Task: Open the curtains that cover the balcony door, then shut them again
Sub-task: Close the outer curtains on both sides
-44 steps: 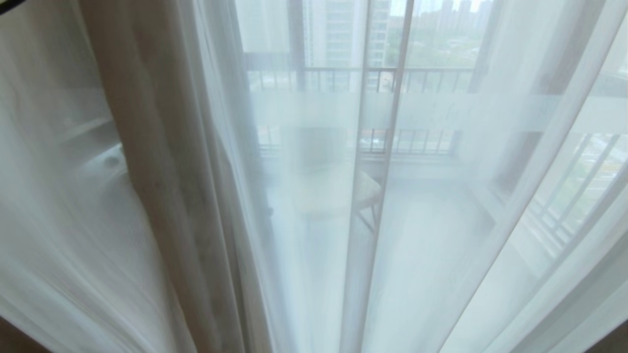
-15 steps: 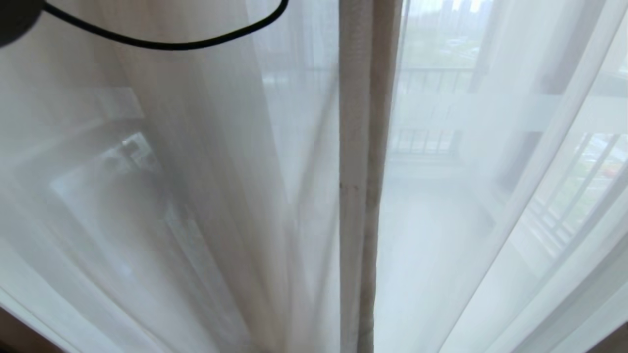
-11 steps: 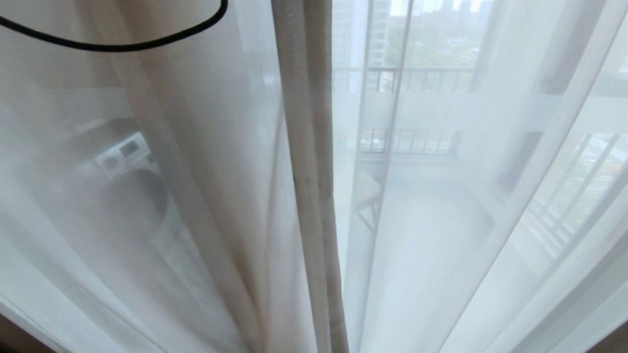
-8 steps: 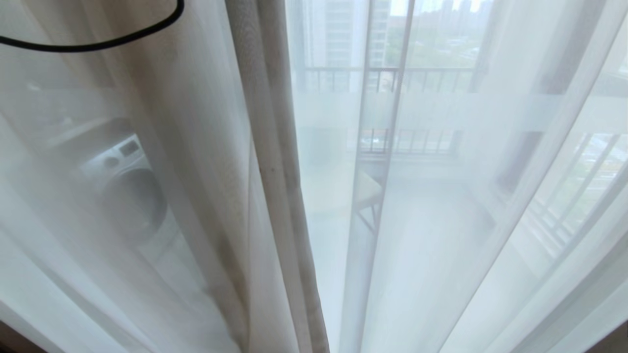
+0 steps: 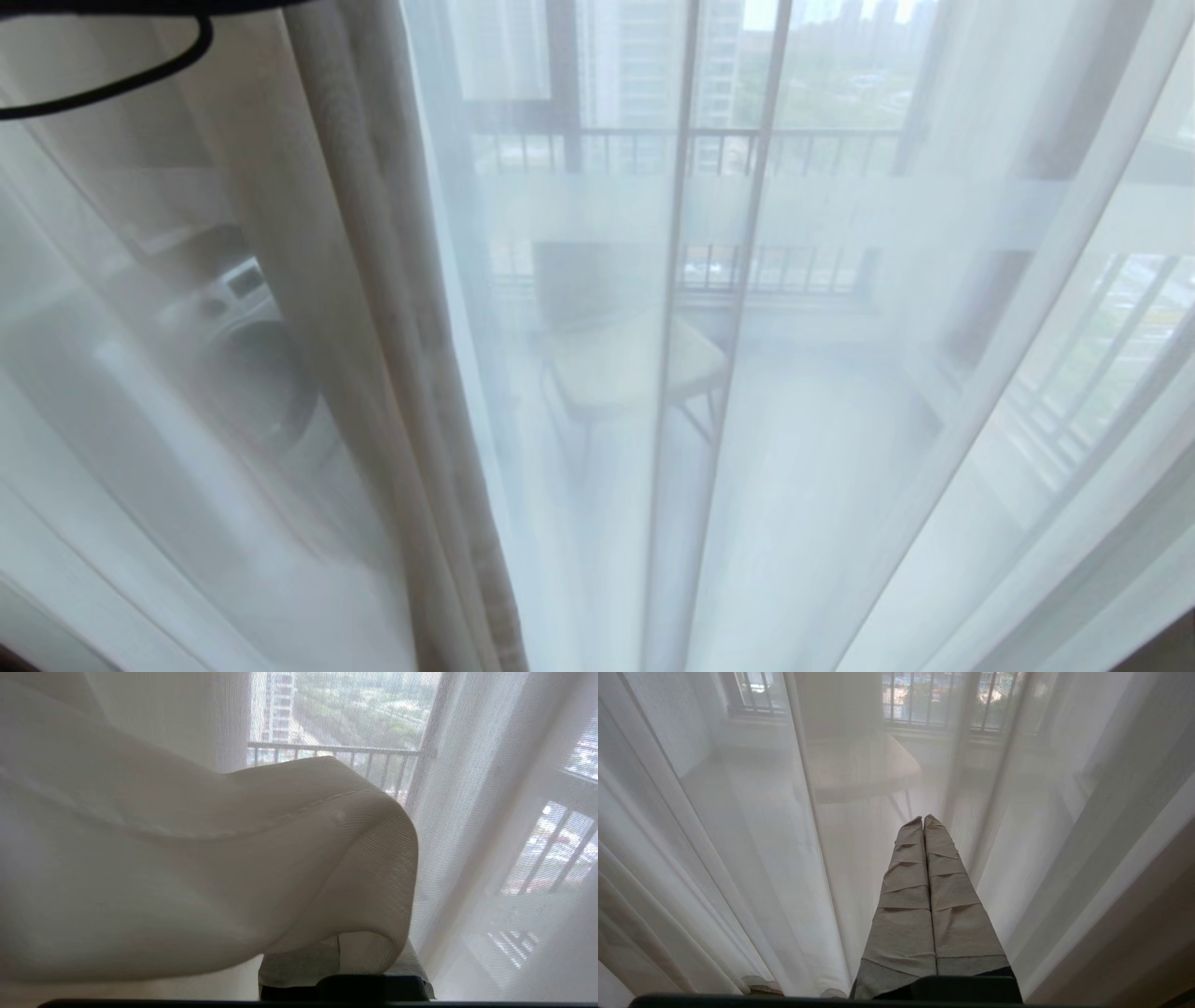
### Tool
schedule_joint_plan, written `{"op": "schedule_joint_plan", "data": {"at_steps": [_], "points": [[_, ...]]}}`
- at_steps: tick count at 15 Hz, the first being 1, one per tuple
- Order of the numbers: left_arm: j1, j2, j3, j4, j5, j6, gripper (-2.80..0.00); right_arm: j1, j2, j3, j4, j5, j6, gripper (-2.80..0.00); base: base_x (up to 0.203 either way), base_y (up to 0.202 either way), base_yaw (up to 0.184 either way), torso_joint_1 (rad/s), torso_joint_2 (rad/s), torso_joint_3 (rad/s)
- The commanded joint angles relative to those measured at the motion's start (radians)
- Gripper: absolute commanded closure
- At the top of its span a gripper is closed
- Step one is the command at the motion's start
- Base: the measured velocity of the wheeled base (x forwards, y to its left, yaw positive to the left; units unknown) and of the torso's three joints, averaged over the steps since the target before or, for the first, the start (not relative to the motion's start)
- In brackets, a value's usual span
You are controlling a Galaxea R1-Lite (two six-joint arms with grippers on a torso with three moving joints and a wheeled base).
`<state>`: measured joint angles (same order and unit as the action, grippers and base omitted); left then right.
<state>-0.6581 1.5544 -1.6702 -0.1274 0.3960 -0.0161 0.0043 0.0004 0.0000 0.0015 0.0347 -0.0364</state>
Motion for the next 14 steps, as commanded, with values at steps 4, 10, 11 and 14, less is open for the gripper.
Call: {"op": "schedule_joint_plan", "data": {"at_steps": [4,10,11,14], "points": [[0.008,-0.055,0.098,-0.001,0.003,-0.001,0.00,0.000,0.000,0.000,0.000,0.001,0.000,0.00,0.000,0.000,0.000,0.000,0.00,0.000],[0.037,-0.100,0.187,-0.006,0.003,-0.004,0.00,0.000,0.000,0.000,0.000,0.001,0.000,0.00,0.000,0.000,0.000,0.000,0.00,0.000],[0.041,-0.102,0.190,-0.006,0.003,-0.005,0.00,0.000,0.000,0.000,0.000,0.001,0.000,0.00,0.000,0.000,0.000,0.000,0.00,0.000],[0.043,-0.103,0.195,-0.006,0.002,-0.005,0.00,0.000,0.000,0.000,0.000,0.001,0.000,0.00,0.000,0.000,0.000,0.000,0.00,0.000]]}}
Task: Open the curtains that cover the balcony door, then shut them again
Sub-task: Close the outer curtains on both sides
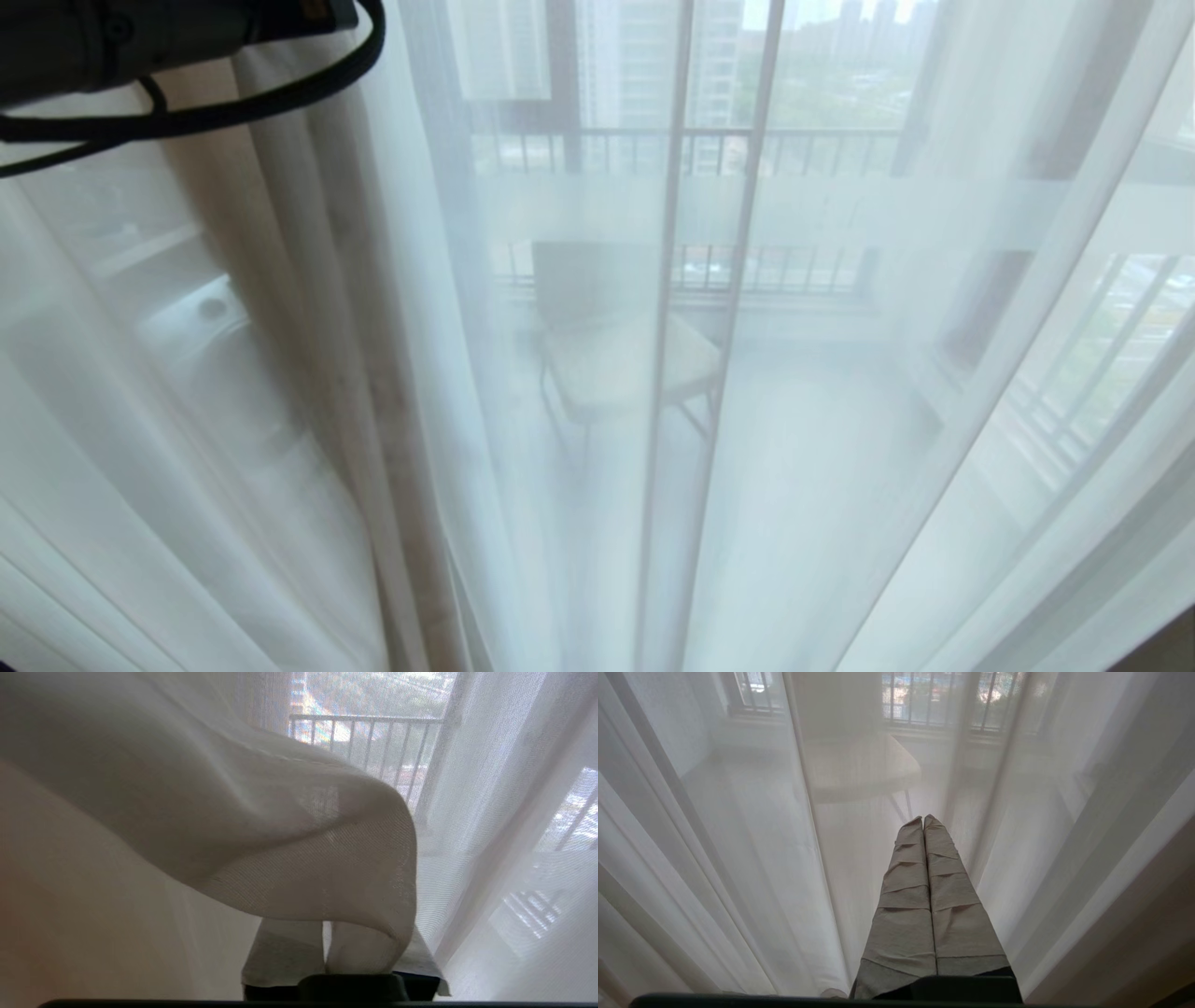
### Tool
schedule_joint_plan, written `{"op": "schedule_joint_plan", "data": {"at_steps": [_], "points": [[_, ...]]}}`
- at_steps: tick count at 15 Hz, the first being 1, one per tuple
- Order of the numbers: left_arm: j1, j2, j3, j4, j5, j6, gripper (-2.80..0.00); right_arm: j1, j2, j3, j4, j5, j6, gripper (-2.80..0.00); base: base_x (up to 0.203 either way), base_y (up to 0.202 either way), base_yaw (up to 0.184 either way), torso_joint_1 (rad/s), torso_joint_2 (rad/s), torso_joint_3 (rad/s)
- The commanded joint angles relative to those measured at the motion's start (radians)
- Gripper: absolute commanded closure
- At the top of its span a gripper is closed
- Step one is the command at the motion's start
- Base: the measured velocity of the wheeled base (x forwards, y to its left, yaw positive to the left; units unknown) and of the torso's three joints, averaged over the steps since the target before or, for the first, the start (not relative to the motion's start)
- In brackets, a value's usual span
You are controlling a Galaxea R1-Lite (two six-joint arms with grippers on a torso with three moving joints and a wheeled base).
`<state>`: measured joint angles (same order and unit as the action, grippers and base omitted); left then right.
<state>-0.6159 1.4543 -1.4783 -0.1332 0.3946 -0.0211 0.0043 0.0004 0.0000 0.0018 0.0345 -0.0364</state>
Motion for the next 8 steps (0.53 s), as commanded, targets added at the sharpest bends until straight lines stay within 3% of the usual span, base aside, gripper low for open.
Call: {"op": "schedule_joint_plan", "data": {"at_steps": [1,8], "points": [[0.001,-0.003,0.009,0.000,0.001,0.000,-2.80,0.000,0.000,0.000,0.000,0.001,0.000,0.00,0.000,0.000,0.000,0.000,0.00,0.000],[-0.005,-0.051,0.011,0.000,0.001,0.000,-2.80,0.000,0.000,0.000,0.000,0.001,0.000,0.00,0.000,0.000,0.000,0.000,0.00,0.000]]}}
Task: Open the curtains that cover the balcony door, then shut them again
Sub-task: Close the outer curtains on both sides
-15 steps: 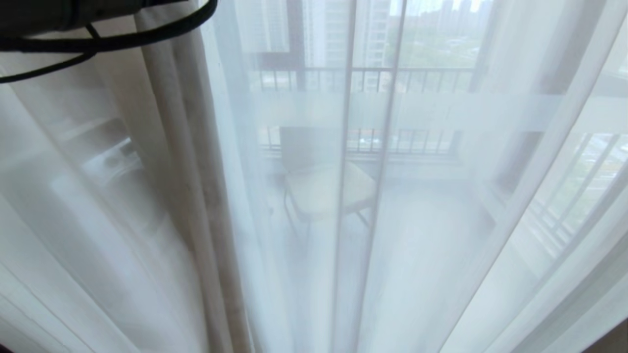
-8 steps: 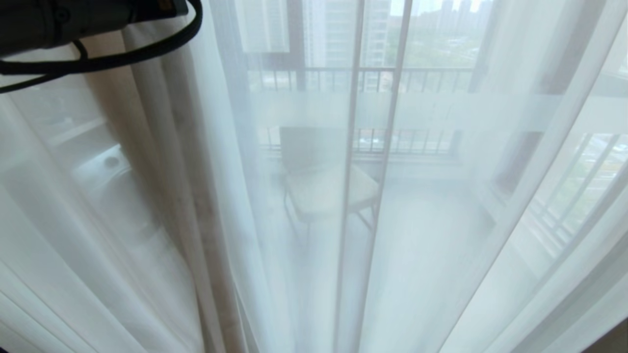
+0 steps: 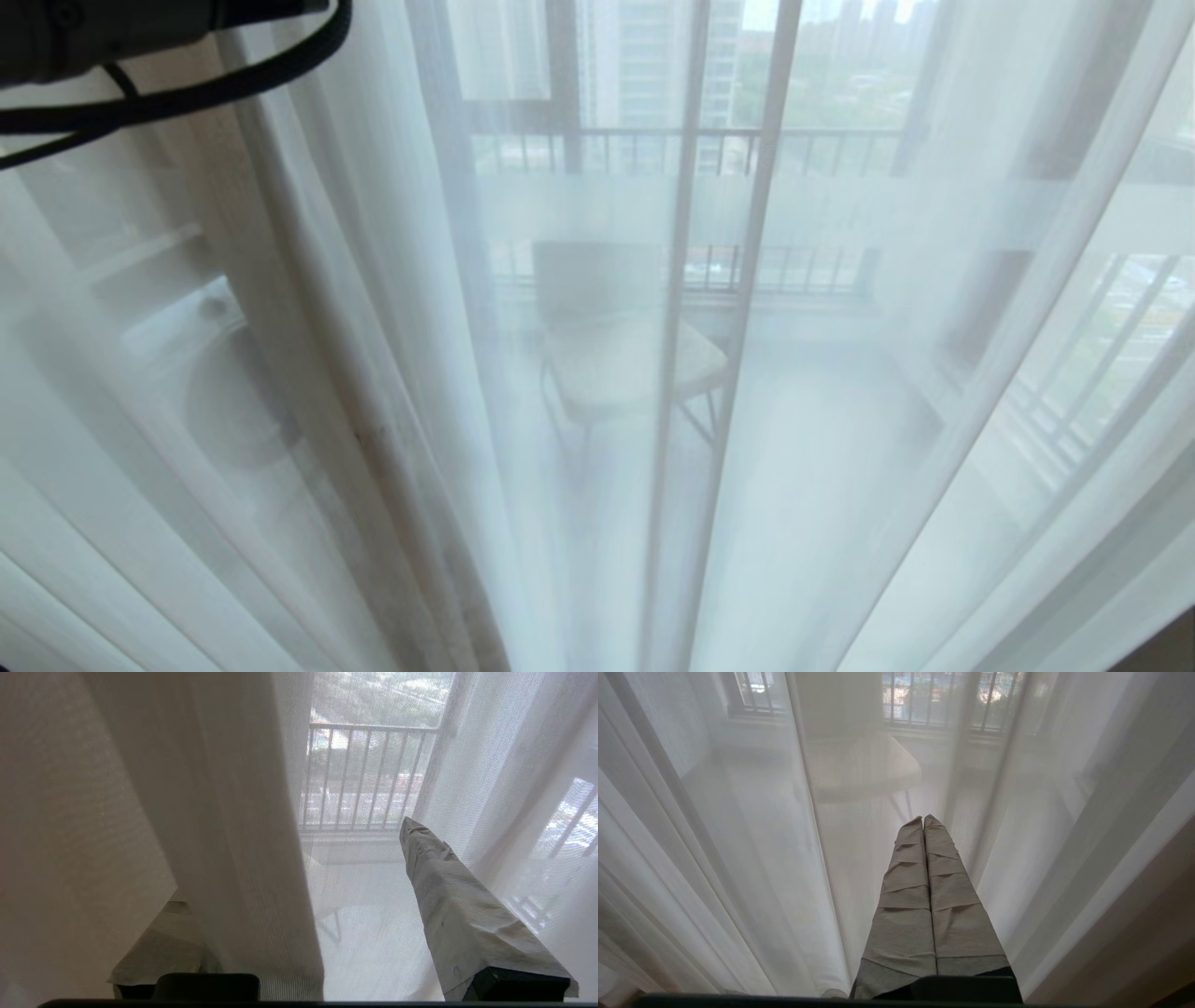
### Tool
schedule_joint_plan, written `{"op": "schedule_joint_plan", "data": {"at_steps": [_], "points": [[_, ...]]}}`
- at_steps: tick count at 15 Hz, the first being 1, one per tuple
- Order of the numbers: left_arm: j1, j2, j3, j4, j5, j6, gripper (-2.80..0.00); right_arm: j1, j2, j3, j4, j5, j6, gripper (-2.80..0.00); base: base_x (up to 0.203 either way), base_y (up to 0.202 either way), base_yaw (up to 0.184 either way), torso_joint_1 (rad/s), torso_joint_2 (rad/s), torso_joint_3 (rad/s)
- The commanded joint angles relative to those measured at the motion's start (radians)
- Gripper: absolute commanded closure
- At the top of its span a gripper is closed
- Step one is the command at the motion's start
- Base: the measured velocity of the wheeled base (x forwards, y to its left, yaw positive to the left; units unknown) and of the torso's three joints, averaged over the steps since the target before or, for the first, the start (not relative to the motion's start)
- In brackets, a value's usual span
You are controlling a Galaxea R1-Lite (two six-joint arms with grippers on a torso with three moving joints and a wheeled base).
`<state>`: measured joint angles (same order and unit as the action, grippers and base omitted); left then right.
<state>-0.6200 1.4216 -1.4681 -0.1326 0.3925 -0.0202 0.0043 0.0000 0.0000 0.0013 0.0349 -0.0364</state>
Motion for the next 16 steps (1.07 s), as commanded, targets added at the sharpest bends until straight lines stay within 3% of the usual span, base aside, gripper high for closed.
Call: {"op": "schedule_joint_plan", "data": {"at_steps": [1,7,16], "points": [[-0.001,-0.035,0.004,0.001,0.003,0.000,-2.80,0.000,0.000,0.000,0.000,0.000,0.000,0.00,0.000,0.000,0.000,0.000,0.00,0.000],[-0.023,-0.160,0.115,0.002,-0.002,0.000,-2.80,0.000,0.000,0.000,0.000,0.000,0.000,0.00,0.000,0.000,0.000,0.000,0.00,0.000],[-0.074,-0.416,0.390,0.005,-0.002,0.003,-2.80,0.000,0.000,0.000,0.000,0.000,0.000,0.00,0.000,0.000,0.000,0.000,0.00,0.000]]}}
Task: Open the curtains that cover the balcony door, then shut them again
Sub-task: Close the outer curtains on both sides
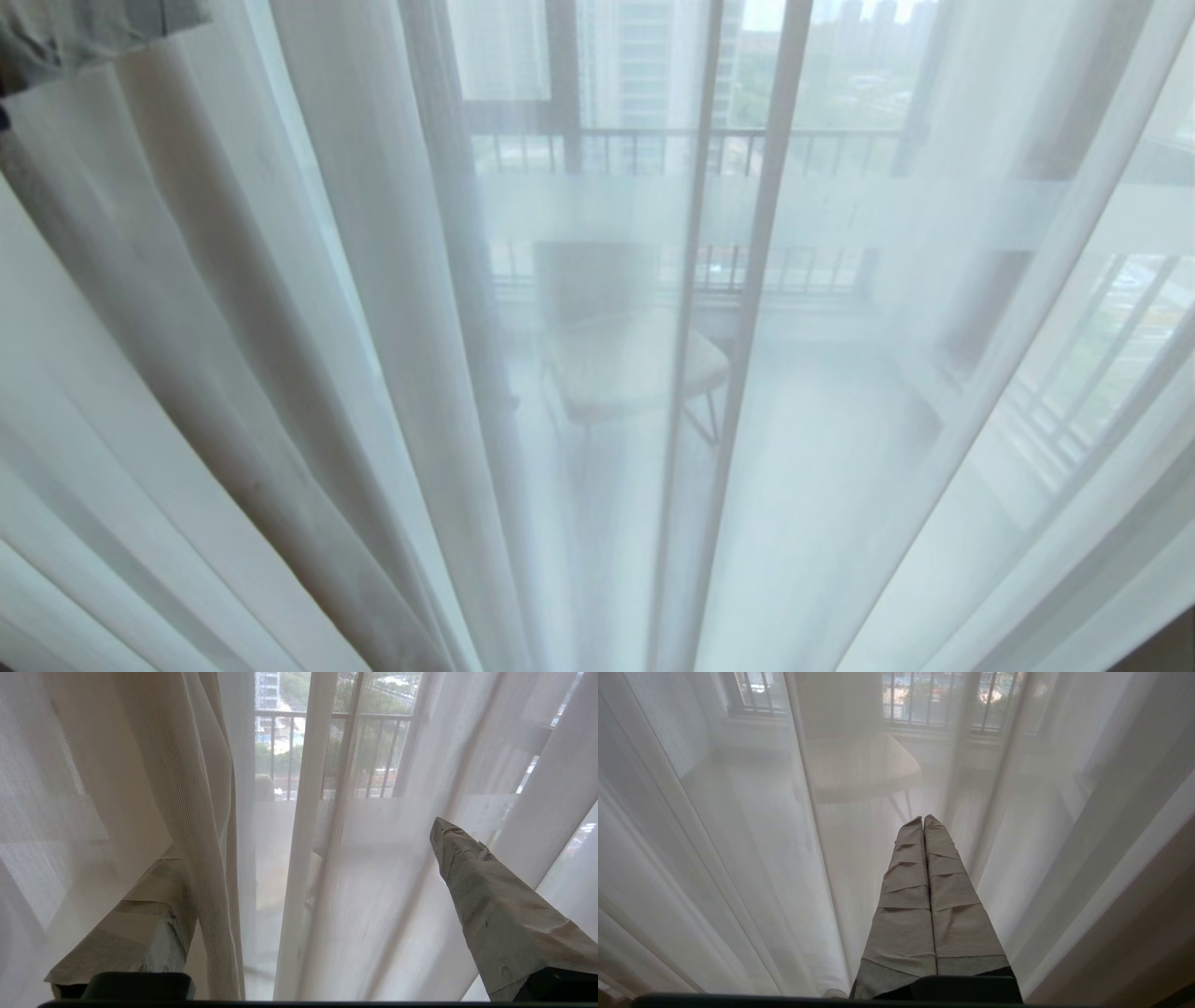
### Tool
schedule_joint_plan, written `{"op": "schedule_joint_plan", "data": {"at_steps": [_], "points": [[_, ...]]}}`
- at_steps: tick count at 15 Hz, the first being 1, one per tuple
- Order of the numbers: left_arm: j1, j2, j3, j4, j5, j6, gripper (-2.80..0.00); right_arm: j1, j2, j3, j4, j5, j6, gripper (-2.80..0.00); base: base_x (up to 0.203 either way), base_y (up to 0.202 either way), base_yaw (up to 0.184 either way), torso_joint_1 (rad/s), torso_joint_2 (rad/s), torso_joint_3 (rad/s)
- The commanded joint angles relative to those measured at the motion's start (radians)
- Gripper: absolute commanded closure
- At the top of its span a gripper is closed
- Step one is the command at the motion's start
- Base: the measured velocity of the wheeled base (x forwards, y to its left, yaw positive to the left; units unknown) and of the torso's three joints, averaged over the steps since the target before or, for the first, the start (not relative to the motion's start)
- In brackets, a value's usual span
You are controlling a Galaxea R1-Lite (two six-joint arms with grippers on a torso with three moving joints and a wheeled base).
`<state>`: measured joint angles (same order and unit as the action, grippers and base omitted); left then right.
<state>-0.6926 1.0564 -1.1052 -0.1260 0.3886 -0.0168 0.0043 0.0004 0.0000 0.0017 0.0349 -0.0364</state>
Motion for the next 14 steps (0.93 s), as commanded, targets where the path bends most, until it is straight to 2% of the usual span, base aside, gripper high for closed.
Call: {"op": "schedule_joint_plan", "data": {"at_steps": [1,5,14], "points": [[-0.006,-0.077,0.055,0.000,0.003,-0.001,-2.80,0.000,0.000,0.000,0.000,0.000,0.000,0.00,0.000,0.000,0.000,0.000,0.00,0.000],[-0.008,-0.163,0.134,0.021,0.005,0.000,-2.80,0.000,0.000,0.000,0.000,0.000,0.000,0.00,0.000,0.000,0.000,0.000,0.00,0.000],[-0.004,-0.386,0.206,0.242,0.006,0.000,-2.80,0.000,0.000,0.000,0.000,0.000,0.000,0.00,0.000,0.000,0.000,0.000,0.00,0.000]]}}
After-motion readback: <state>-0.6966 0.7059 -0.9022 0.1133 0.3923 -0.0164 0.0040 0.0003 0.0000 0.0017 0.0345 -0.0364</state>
